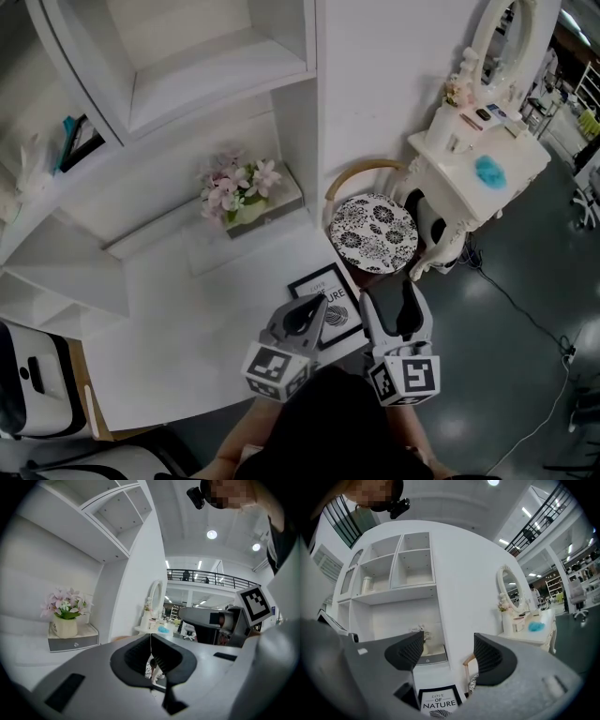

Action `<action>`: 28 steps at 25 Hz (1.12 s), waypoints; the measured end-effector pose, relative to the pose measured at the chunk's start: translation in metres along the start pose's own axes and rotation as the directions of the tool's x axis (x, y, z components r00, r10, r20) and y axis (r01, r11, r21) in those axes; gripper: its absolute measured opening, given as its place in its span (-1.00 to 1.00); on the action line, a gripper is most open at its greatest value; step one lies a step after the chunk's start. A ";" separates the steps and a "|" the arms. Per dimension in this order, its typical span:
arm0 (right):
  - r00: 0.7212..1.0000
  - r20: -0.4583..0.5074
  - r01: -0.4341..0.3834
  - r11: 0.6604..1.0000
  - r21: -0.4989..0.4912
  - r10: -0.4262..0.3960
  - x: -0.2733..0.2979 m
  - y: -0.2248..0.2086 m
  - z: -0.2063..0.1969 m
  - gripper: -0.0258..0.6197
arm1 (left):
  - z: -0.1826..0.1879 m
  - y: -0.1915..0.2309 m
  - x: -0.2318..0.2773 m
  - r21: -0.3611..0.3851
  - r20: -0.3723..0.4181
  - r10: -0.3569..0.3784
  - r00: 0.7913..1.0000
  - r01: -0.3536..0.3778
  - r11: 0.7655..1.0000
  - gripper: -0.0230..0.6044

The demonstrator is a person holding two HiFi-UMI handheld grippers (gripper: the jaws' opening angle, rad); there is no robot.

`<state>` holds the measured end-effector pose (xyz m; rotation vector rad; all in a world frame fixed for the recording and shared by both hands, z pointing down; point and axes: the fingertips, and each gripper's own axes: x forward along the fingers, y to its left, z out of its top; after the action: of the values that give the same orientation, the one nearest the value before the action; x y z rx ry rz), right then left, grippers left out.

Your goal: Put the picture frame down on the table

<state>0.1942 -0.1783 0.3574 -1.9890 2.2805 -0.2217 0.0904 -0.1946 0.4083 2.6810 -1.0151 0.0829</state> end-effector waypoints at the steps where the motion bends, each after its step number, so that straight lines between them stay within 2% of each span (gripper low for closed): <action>1: 1.000 -0.002 -0.004 1.000 -0.006 0.004 0.000 0.001 0.000 0.09 | 0.001 0.000 -0.001 -0.007 0.009 0.000 1.000 0.000 1.000 -0.89; 4: 1.000 0.003 0.000 0.999 -0.034 0.000 -0.003 0.003 0.001 0.02 | 0.004 -0.001 -0.002 -0.006 0.029 0.002 1.000 -0.002 1.000 -0.89; 12: 1.000 0.015 0.004 1.000 -0.020 -0.004 -0.006 0.006 0.000 -0.31 | 0.001 0.000 -0.004 -0.009 0.034 0.009 0.999 -0.009 1.000 -0.89; 28: 1.000 -0.001 0.030 0.999 -0.023 -0.030 -0.006 0.006 -0.008 -0.55 | -0.003 0.002 -0.005 -0.020 0.029 -0.001 1.000 0.002 1.000 -0.89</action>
<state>0.1882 -0.1716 0.3640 -2.0363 2.2652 -0.1999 0.0855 -0.1927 0.4109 2.6721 -1.0171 0.0341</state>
